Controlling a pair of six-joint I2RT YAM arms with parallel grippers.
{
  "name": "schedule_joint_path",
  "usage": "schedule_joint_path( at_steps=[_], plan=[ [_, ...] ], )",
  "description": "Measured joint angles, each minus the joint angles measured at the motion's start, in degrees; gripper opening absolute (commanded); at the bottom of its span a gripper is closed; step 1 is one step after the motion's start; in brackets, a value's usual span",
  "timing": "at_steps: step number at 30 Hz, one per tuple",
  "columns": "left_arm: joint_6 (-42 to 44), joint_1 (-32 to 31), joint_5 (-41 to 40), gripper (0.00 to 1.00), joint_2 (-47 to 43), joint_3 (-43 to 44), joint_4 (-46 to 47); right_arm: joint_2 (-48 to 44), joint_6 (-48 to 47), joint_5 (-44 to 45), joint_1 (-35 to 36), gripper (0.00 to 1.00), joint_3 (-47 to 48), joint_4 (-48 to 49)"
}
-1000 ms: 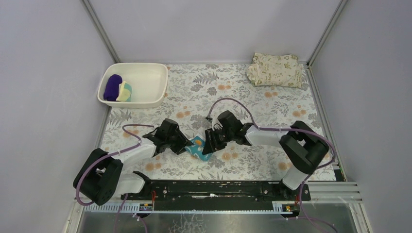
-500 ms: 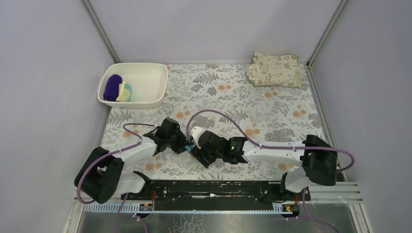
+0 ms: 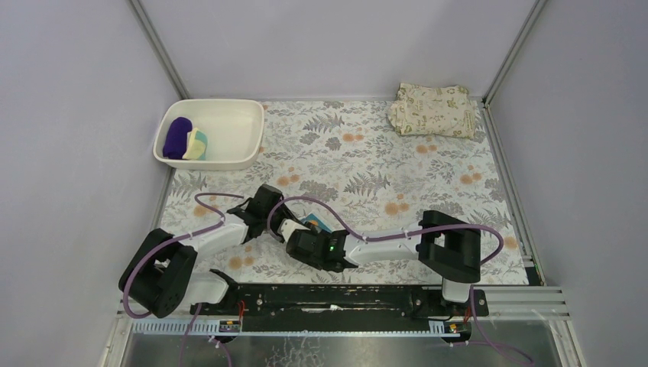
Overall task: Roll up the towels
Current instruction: Roll the towel at the center of the board.
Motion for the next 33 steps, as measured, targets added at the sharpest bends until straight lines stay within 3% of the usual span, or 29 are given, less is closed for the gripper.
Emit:
schedule_joint_path(
  at_steps=[5, 10, 21, 28, 33],
  plan=[
    [0.02, 0.00, 0.00, 0.45, 0.20, 0.24, 0.00, 0.94, 0.13, 1.25, -0.02, 0.43, -0.17, 0.44],
    [0.33, -0.02, 0.00, 0.57, 0.09, 0.76, -0.24, -0.22, 0.33, -1.07, -1.01, 0.23, -2.10, 2.99],
    [1.70, 2.14, -2.23, 0.79, -11.67, -0.37, -6.58, -3.19, 5.68, -30.62, -13.53, 0.18, -5.81, 11.39],
    [1.14, 2.95, -2.21, 0.81, -21.97, -3.69, -9.86, -0.63, 13.66, -50.69, -21.00, 0.18, -8.85, 20.79],
    [-0.22, 3.02, -0.02, 0.80, -23.23, -6.78, -9.99, 2.69, 21.38, -62.05, -25.35, 0.18, -10.93, 28.28]
  ],
)
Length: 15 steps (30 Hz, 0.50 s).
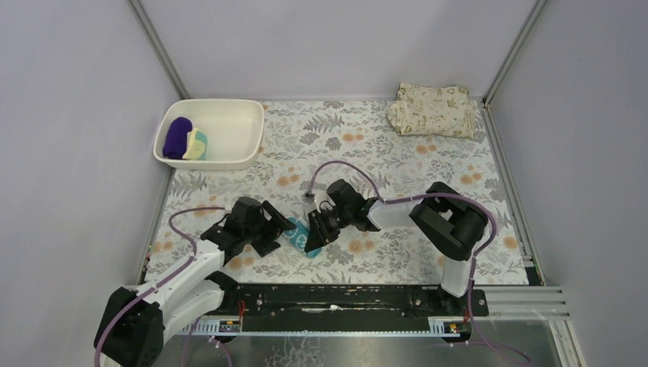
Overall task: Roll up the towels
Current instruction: Roll the towel at the center of the board.
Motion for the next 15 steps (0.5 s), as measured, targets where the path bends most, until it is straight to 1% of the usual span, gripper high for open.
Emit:
schedule_joint_path(
  at_steps=[4, 7, 11, 15],
  plan=[
    [-1.33, 0.00, 1.92, 0.77, 0.15, -2.23, 1.09, 2.97, 6.43, -6.88, -1.97, 0.19, -1.66, 6.56],
    [-2.25, -0.02, 2.97, 0.72, 1.11, -3.02, 3.32, 5.33, 11.45, -10.78, -2.75, 0.20, -2.67, 11.54],
    [-3.02, -0.35, 3.91, 0.69, 3.37, -3.23, 6.51, 6.93, 16.55, -12.96, -3.30, 0.20, -3.98, 16.28],
    [-3.87, -1.14, 4.70, 0.59, 5.31, -4.24, 9.79, 7.04, 18.47, -12.98, -3.34, 0.21, -4.39, 17.03]
  ],
)
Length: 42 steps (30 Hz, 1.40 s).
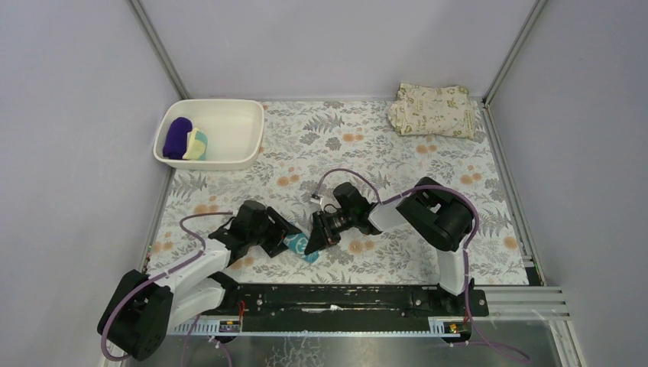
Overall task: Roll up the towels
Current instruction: Roll the towel at the center of the board, then pick up the towel at the center of the board, then place the towel in the bin.
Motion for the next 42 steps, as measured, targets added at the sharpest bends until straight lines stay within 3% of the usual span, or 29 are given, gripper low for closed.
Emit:
schedule_joint_path(
  at_steps=[5, 11, 15, 18, 22, 32, 36, 39, 42],
  plan=[
    [-2.56, -1.97, 0.66, 0.50, 2.71, -1.86, 6.08, -0.35, 0.17, 0.50, 0.00, 0.21, 0.17, -1.42],
    [-3.76, -4.20, -0.42, 0.30, 5.81, -1.90, 9.86, -0.46, 1.62, 0.48, 0.00, 0.23, 0.24, -2.78],
    [-3.54, -4.55, -0.70, 0.19, 6.49, -1.46, 9.90, -1.70, 1.73, 2.01, 0.02, 0.41, 0.24, -4.94],
    [-1.95, -4.70, -1.16, 0.18, 7.08, 0.46, 8.15, -5.22, -0.61, 5.79, 0.20, 0.57, 0.35, -10.16],
    [3.10, -2.58, -1.95, 0.17, 8.28, 5.42, 4.02, -11.41, -6.54, 12.96, 0.44, 0.70, 1.95, -20.76],
    [24.96, 12.00, -2.97, 0.15, 18.64, 28.06, -8.24, -27.32, -22.32, 30.62, 0.44, 0.85, 8.39, -41.11],
    [34.47, 18.14, -2.62, 0.17, 24.41, 41.05, -14.25, -30.45, -26.80, 35.91, 0.44, 0.87, 8.52, -45.40],
    [40.94, 22.67, -2.56, 0.17, 29.81, 52.65, -19.12, -30.75, -29.05, 37.27, 0.44, 0.99, 8.50, -47.45],
    [47.45, 27.45, -2.45, 0.17, 35.65, 64.35, -22.95, -30.75, -30.82, 37.53, 0.44, 0.99, 8.48, -48.43]
  ],
)
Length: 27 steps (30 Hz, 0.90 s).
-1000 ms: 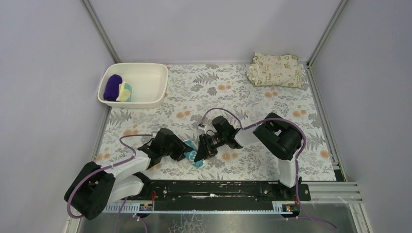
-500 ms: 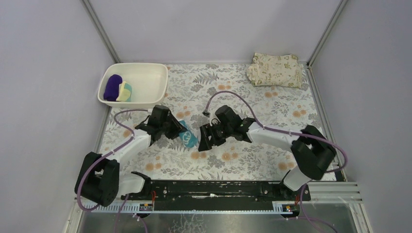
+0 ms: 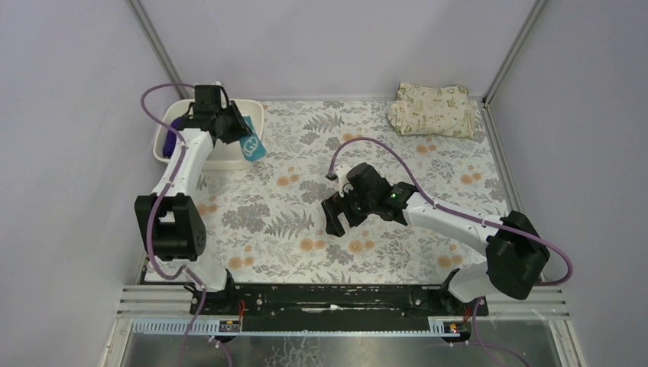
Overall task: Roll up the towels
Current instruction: Place the towel in the bin.
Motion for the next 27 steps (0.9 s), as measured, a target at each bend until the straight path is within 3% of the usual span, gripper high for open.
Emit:
schedule_joint_path(
  at_steps=[6, 16, 27],
  plan=[
    [9.35, 7.39, 1.55, 0.17, 11.47, 17.57, -6.43, 0.33, -3.28, 0.55, 0.00, 1.00, -0.02, -1.11],
    [18.58, 12.66, 4.07, 0.19, 33.75, 38.88, -15.87, 1.88, -6.21, 0.55, 0.00, 0.99, 0.04, -2.19],
    [21.92, 17.62, 0.48, 0.25, 44.92, 42.14, -21.49, 4.94, -7.50, 1.25, 0.00, 1.00, 1.77, -4.74]
  ],
)
